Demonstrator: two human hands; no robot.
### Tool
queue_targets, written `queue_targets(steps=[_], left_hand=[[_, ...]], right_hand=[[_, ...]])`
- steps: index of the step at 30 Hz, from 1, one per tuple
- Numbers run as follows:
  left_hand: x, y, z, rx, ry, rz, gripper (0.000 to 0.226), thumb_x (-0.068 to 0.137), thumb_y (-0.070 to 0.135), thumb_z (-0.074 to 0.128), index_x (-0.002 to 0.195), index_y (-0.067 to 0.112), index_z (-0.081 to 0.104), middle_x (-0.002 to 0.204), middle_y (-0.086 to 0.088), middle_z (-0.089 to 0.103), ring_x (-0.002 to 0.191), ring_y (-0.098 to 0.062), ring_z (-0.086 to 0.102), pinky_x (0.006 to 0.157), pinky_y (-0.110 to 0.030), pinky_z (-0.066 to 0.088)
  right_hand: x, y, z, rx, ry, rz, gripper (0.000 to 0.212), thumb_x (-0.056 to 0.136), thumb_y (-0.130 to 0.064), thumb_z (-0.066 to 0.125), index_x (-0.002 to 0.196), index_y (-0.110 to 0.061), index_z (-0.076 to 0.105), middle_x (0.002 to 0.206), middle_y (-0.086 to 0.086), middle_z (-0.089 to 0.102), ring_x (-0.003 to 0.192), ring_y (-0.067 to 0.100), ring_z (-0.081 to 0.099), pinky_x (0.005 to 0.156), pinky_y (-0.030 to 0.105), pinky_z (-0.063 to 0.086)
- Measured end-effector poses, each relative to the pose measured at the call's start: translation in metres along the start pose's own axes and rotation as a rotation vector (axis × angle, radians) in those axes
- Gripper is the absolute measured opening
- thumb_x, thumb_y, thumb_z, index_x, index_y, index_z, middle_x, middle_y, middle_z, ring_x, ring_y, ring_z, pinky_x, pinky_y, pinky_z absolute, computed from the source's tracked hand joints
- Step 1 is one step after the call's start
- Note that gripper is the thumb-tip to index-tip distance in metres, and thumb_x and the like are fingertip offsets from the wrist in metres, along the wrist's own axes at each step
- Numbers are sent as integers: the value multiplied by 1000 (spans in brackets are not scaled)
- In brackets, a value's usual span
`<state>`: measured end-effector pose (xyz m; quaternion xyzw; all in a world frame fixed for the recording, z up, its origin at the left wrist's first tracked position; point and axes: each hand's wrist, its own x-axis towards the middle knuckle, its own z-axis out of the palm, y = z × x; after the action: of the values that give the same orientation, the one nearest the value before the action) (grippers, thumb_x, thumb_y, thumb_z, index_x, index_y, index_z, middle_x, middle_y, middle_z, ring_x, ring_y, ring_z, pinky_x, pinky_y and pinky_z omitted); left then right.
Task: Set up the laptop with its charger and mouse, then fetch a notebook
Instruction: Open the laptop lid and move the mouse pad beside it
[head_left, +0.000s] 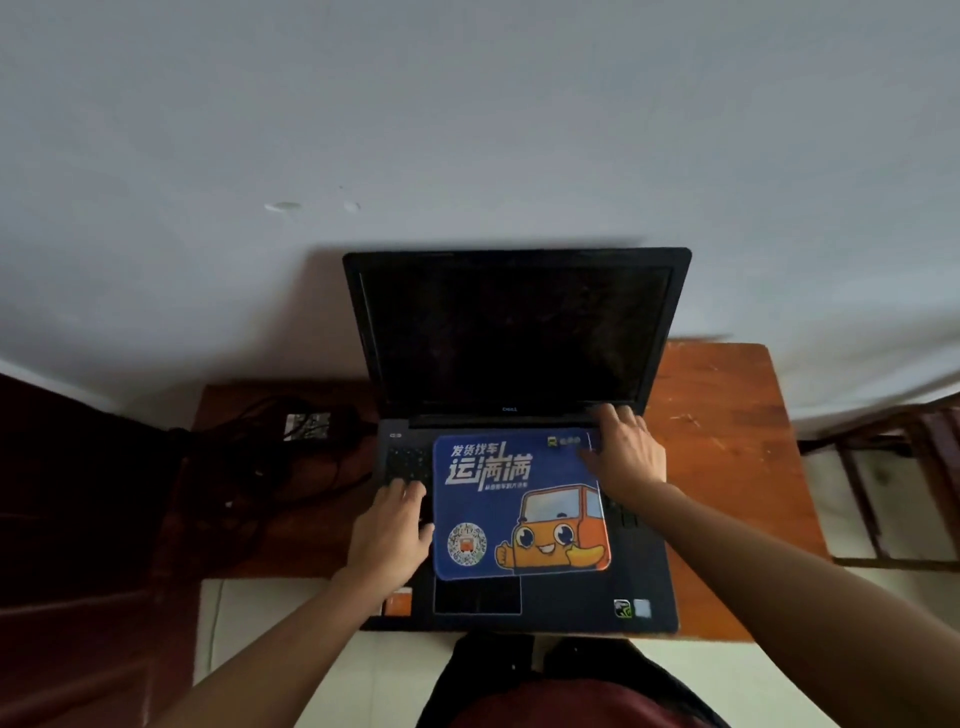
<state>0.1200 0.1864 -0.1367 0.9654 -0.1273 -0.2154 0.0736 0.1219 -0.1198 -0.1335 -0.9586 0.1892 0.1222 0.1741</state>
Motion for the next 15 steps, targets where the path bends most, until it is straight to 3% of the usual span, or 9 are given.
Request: queue_targets(steps=[3,6,9,15], left_hand=[[3,-1,1,53,99,72,49,91,37,56,133,16,47,135,-8,47,121,-24,46,92,-34,47],[2,4,6,79,39,49,56,96,43,44,145,17,35,153,-13,28,139,-28,28,107,-40,36],[-4,7,14,123,-10,37,59,98,45,37,148,18,27,158,-13,16,145,-29,16,111,-41,31],[-9,11,19,106,46,8,58,97,40,42,147,14,32,157,-16,22,145,-33,19,108,-43,35]], right_hand=[[14,1,-33,107,319,-13,58,84,-32,68,135,-24,42,132,7,46,118,28,46,67,34,46],[42,-3,-75,287,523,10,61,82,-31,67,135,-26,37,134,7,43,121,28,44,76,38,45],[62,-12,-100,444,557,84,60,84,-33,63,136,-27,34,134,5,40,117,28,50,76,37,44],[70,-16,-110,643,475,221,54,90,-40,59,135,-18,41,133,7,44,110,27,56,84,36,43]])
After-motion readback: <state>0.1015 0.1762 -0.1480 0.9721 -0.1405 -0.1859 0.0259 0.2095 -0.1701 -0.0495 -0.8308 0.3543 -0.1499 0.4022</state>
